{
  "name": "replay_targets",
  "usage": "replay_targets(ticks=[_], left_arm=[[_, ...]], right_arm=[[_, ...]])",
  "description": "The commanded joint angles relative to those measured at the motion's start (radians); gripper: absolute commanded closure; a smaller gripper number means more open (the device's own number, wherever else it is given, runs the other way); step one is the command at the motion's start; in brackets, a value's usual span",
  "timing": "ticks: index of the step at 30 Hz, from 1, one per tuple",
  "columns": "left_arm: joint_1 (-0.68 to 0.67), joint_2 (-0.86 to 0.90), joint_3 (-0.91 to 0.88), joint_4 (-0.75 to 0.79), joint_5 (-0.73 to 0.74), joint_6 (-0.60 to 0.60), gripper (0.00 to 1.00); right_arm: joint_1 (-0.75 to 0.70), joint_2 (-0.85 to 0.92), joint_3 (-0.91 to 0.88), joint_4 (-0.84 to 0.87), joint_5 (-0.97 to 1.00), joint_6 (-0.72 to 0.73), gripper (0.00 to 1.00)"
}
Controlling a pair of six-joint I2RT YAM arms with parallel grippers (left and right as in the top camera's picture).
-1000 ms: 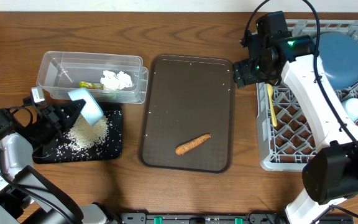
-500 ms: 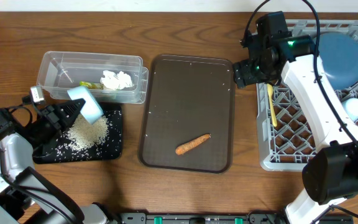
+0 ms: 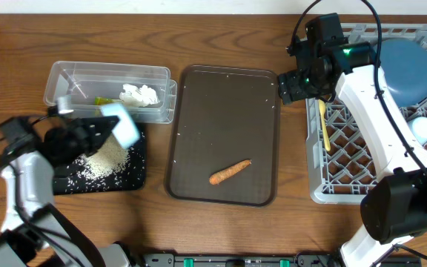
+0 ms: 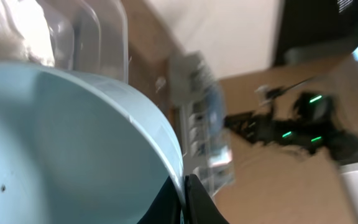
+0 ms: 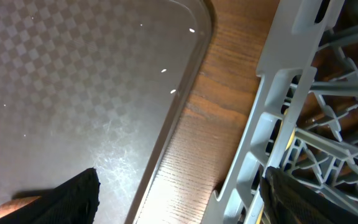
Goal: Sort waste into correct bins and load items into the dishwasher rack
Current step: 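Carry the empty bowl right and set it on the brown tray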
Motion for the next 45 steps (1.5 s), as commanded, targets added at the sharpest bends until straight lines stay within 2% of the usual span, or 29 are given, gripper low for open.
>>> replay_targets(ticks=[1, 9, 17, 20, 25, 31, 34, 36, 38, 39, 45], left_arm=[[-0.13, -0.082, 0.049, 0.013, -0.219, -0.094, 0.94], [-0.52, -0.126, 0.117, 0.195, -0.61, -0.246, 0.94], [-0.858, -0.015, 0.117, 0.389, -0.94, -0.245, 0.94], [-0.94, 0.077, 0.117, 0.489, -1.008, -0.245, 0.94], [-1.027, 0.221, 0.117, 0.644, -1.006, -0.245, 0.94], [-1.08, 0.291, 0.117, 0.704, -1.006, -0.245, 0.93], [-1.089, 0.291, 0.117, 0.704, -1.006, -0.245, 0.84], [-1.089, 0.291, 0.117, 0.7, -1.006, -0.245, 0.83], [-1.088, 0.291, 0.117, 0.687, -1.006, -0.245, 0.72], [-1.088, 0.291, 0.117, 0.675, -1.006, -0.245, 0.7], [-1.038, 0.237, 0.117, 0.487, -1.003, -0.245, 0.64]], right_arm=[[-0.013, 0.008, 0.003, 0.008, 0.01, 0.024, 0.18], [-0.077, 0.008, 0.003, 0.011, 0.01, 0.089, 0.19], [-0.132, 0.008, 0.003, -0.003, 0.009, 0.111, 0.18], [-0.131, 0.008, 0.003, -0.005, 0.009, 0.111, 0.18], [-0.131, 0.008, 0.003, -0.01, 0.009, 0.111, 0.18], [-0.131, 0.008, 0.003, -0.019, 0.009, 0.111, 0.18], [-0.131, 0.008, 0.003, -0.018, 0.009, 0.111, 0.16], [-0.131, 0.008, 0.003, -0.014, 0.008, 0.111, 0.13], [-0.131, 0.008, 0.003, -0.008, 0.008, 0.111, 0.11], [-0.131, 0.008, 0.003, -0.003, 0.008, 0.111, 0.1], [-0.122, 0.008, 0.003, 0.016, -0.052, 0.111, 0.09]])
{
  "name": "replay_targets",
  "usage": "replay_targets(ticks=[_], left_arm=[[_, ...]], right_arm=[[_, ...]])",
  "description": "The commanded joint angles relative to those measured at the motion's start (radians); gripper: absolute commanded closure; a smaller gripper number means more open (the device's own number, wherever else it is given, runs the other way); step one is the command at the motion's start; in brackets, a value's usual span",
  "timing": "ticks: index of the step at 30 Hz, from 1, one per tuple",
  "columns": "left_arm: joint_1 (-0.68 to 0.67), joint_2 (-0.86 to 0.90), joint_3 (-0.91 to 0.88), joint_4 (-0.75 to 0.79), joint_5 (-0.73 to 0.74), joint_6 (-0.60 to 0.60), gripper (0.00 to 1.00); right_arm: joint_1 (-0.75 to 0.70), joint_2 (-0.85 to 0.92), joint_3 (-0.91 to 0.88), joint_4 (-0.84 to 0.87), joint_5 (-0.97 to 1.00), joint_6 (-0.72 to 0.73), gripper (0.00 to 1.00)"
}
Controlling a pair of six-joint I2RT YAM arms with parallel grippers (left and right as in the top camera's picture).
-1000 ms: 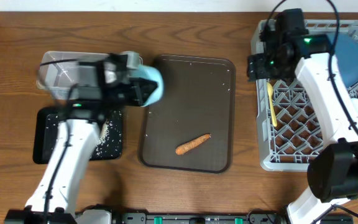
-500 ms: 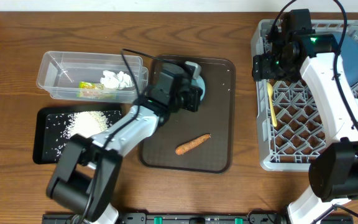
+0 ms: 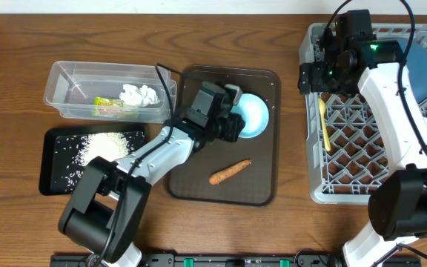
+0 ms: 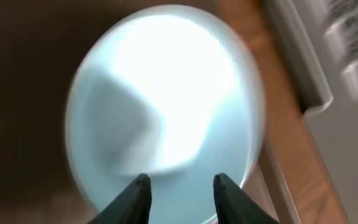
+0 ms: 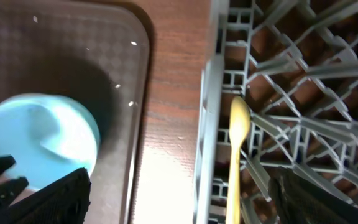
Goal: Sort waste into correct bins and load items into the dishwasher rack
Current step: 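Carry the empty bowl right and set it on the brown tray, then grasp the light-blue bowl rim on the brown tray with the right gripper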
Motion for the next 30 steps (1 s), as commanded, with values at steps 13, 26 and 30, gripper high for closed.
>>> replay_targets(ticks=[13, 26, 30], left_arm=[[0.294, -0.326, 0.012, -0.421, -0.009, 0.003, 0.57], [0.398, -0.355, 0.008, -0.508, -0.009, 0.002, 0.55], [0.398, -0.354, 0.008, -0.507, -0.009, 0.002, 0.53]], right_arm=[[0.121, 0.012, -0.073, 0.169, -0.064, 0.005, 0.14], [0.205, 0.012, -0.352, 0.394, -0.066, 0.055, 0.27], [0.227, 0.012, -0.399, 0.421, -0.073, 0.066, 0.36]])
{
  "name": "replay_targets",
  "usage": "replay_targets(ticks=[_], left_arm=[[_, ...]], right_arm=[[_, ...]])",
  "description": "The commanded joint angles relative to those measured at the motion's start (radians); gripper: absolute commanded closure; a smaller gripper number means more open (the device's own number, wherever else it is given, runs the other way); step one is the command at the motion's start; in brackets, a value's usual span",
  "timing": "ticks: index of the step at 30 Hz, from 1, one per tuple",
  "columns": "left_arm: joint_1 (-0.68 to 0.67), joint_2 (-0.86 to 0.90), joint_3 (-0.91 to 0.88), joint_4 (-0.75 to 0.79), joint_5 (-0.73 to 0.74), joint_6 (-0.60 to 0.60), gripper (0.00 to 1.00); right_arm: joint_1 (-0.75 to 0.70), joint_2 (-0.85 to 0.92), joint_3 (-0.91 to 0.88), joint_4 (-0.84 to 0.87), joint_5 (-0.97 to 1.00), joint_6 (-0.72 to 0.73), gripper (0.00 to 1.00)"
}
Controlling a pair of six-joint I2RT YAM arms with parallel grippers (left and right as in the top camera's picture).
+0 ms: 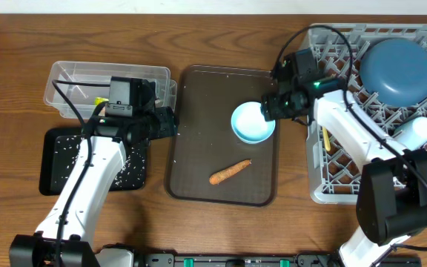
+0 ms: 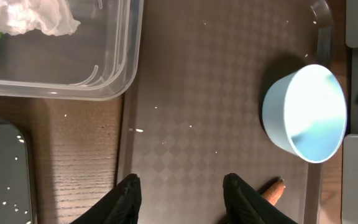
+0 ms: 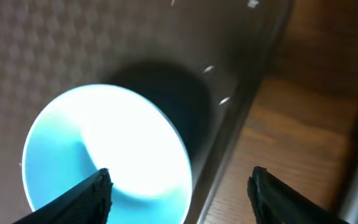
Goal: Sort waste into correct bins and load items into the dishwasher rack
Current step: 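Grasp the light-blue bowl rim on the brown tray with the right gripper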
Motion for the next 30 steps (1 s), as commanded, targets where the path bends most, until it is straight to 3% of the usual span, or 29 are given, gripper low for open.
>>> replay_targets(ticks=[1, 10, 20, 30], left_arm=[[0.004, -0.005, 0.008, -0.002, -0.009, 0.002, 0.53], [0.004, -0.005, 0.008, -0.003, -0.009, 0.002, 0.53], [0.004, -0.005, 0.008, -0.003, -0.008, 0.002, 0.52], [0.004, -0.005, 0.008, -0.003, -0.008, 0.002, 0.52]], right_arm=[[0.029, 0.01, -0.032, 0.015, -0.01, 0.023, 0.38], [0.056, 0.01, -0.122, 0.079, 0.003, 0.052, 0.5], [0.056, 0.01, -0.132, 0.086, 0.033, 0.099, 0.82], [0.056, 0.01, -0.142, 0.086, 0.044, 0.154, 0.93]])
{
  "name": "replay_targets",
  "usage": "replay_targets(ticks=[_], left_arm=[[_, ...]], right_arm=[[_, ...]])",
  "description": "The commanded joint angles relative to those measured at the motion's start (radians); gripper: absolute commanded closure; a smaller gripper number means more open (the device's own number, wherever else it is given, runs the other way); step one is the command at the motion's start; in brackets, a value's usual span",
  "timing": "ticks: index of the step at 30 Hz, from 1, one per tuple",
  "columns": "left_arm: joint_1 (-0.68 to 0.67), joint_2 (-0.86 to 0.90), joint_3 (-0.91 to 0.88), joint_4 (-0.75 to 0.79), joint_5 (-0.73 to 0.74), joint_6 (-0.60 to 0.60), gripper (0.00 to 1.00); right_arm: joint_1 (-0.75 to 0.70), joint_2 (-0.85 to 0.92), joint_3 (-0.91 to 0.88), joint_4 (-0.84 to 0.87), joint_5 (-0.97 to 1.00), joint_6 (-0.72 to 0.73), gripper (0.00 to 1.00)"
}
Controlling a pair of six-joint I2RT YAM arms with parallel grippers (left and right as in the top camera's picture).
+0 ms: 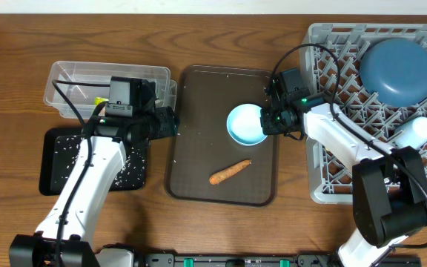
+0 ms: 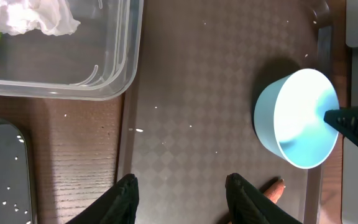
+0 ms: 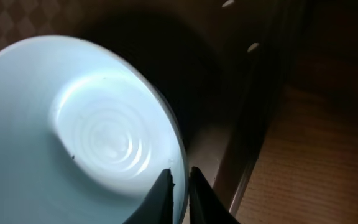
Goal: Sort waste into correct bins and load items into the dishwasher rack
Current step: 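Grasp the light-blue bowl rim on the brown tray with the right gripper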
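Note:
A light blue bowl [image 1: 245, 124] sits on the brown tray [image 1: 206, 111], leaning a little to one side in the left wrist view [image 2: 297, 119]. My right gripper [image 1: 271, 121] is shut on its right rim; in the right wrist view the fingers [image 3: 165, 186] pinch the rim of the bowl [image 3: 98, 124]. A carrot [image 1: 230, 171] lies on the tray nearer the front. My left gripper [image 1: 165, 123] stands open over the tray's left edge, nothing between its fingers [image 2: 124, 194]. The dish rack [image 1: 311, 189] is at the right.
A clear bin [image 1: 80, 81] with crumpled tissue [image 1: 139, 95] and a green wrapper stands at the back left. In front of it lies a black tray [image 1: 58, 159] scattered with rice. A dark blue bowl [image 1: 395, 65] and white items rest in the rack.
My right gripper was open above the bowl; now it is lower and shut on the bowl's right rim. The bowl has shifted slightly left. The left arm has not moved.
My left gripper held the blue bowl tipped over the black rice tray while the right one was by the rack. Then the bowl stood on the brown tray with the left gripper open at it. The left arm was then back at the tray's left edge; the right gripper now grips the rim.

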Motion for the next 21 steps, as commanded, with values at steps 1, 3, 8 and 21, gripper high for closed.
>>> replay_targets(ticks=[1, 3, 8, 21], left_arm=[[0.004, -0.005, 0.008, -0.002, -0.009, 0.002, 0.52], [0.004, -0.005, 0.008, -0.003, -0.009, 0.002, 0.52], [0.004, -0.005, 0.008, -0.003, -0.009, 0.002, 0.52], [0.004, -0.005, 0.008, -0.002, -0.009, 0.002, 0.51]], right_arm=[[0.004, 0.01, -0.013, 0.004, 0.014, 0.035, 0.94], [0.004, 0.01, -0.013, 0.001, 0.014, 0.038, 0.96], [0.004, 0.01, -0.013, -0.018, 0.021, 0.041, 0.99], [-0.033, -0.037, 0.101, 0.014, 0.079, -0.053, 0.99]])
